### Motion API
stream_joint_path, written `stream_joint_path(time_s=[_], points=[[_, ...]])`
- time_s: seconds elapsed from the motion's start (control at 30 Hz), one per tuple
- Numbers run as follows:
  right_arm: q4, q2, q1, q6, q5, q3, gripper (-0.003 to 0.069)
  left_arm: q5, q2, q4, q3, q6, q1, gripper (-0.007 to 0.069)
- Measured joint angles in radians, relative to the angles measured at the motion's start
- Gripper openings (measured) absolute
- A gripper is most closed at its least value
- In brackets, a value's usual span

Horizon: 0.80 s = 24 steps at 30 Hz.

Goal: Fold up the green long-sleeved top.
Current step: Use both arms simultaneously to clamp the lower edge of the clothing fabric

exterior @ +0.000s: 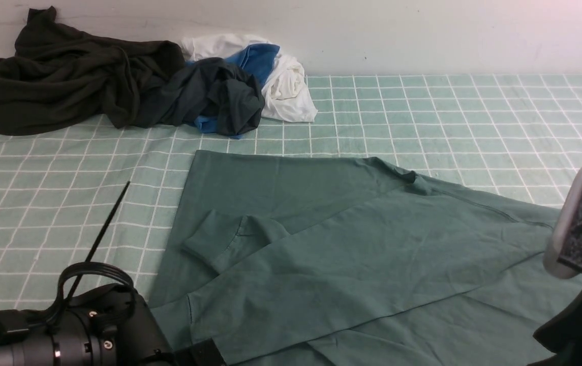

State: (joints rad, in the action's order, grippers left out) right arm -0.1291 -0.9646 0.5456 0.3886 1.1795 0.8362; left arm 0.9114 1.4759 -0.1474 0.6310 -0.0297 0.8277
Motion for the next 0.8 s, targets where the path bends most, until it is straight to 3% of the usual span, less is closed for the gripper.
stream_joint_path(time_s=[0.23, 0.47, 0.6, 0.8], points=[[0.0, 0.0, 0.0, 0.006, 0.016, 0.0, 0.0304, 0.067, -0.094, 0.018, 0.014, -0.039, 0.0, -0.0001], [0.009, -0.015, 0.0, 0.118, 0.045, -0.037, 0.0319, 0.2, -0.249, 0.023, 0.015, -0.053, 0.0, 0.0], [0.105, -0.042, 0.0, 0.213, 0.035, -0.146, 0.0395, 0.249, -0.269, 0.023, 0.015, -0.057, 0.0, 0.0], [0.315, -0.133, 0.0, 0.181, -0.114, -0.307, 0.0465, 0.233, -0.269, 0.023, 0.015, -0.085, 0.0, 0.0]])
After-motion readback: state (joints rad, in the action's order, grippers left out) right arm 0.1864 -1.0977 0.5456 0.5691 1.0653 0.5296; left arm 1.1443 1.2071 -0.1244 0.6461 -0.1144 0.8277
